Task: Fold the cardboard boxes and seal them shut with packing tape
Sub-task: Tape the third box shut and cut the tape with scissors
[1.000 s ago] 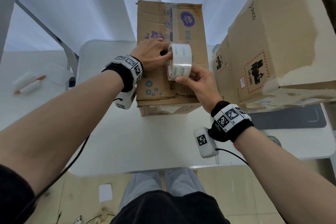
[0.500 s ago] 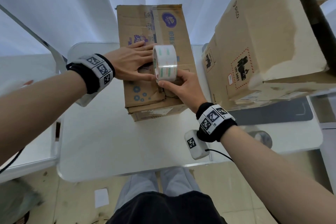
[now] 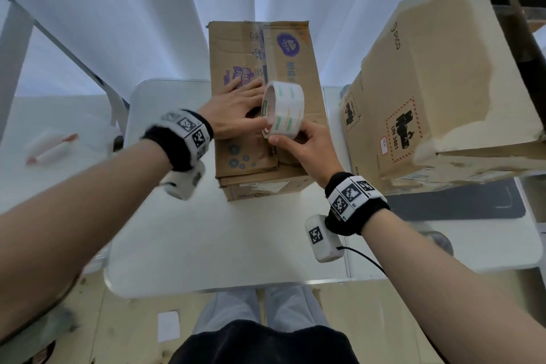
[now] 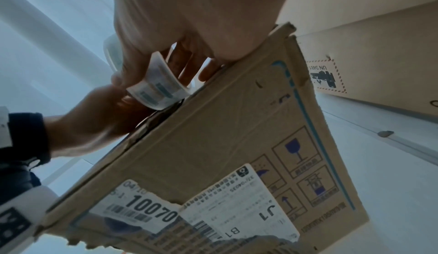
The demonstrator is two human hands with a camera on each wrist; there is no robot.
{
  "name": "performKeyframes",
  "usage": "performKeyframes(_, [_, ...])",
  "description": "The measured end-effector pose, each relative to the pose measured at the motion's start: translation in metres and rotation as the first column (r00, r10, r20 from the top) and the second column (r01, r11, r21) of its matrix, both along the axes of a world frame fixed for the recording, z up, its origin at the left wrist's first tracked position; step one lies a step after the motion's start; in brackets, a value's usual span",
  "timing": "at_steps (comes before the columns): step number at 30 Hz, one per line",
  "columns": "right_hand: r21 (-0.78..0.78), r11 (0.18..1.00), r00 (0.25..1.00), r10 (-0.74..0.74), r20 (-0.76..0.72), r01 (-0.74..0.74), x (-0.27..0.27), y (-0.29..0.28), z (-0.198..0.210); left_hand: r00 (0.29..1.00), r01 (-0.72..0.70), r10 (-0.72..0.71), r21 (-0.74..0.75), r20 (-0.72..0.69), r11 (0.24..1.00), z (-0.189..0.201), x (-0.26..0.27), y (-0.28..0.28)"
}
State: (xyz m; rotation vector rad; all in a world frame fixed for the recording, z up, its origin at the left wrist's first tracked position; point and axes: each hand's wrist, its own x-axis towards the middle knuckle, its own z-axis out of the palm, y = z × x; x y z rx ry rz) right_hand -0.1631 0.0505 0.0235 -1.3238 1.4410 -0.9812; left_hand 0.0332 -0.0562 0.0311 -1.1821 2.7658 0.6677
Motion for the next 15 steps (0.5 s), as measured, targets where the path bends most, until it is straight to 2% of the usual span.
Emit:
performKeyframes(2, [0.006,1.0,1.0,-0.01,0.003,0.01,0.001,0.001,0.001,0.975,-0.173,0.179,0.056,-0.134,0.983,-0.002,-0.008,0.012])
performKeyframes(4, [0.007,1.0,1.0,-0.007,-0.013,0.007,0.003,0.002,0.003,0.956,-0.233,0.231,0.011,-0.179,0.972,-0.003,-0.011,0.018])
performKeyframes(9, [0.02,1.0,0.998,0.002,-0.064,-0.001,0.007,-0.003,0.007,0.972,-0.195,0.187,-0.042,-0.146,0.98,-0.006,-0.005,0.01])
performKeyframes(15, [0.022,0.999,0.998,0.042,-0.051,-0.041,0.003,-0.012,0.008,0.996,-0.086,0.084,-0.091,-0.027,0.992,-0.004,-0.002,-0.002])
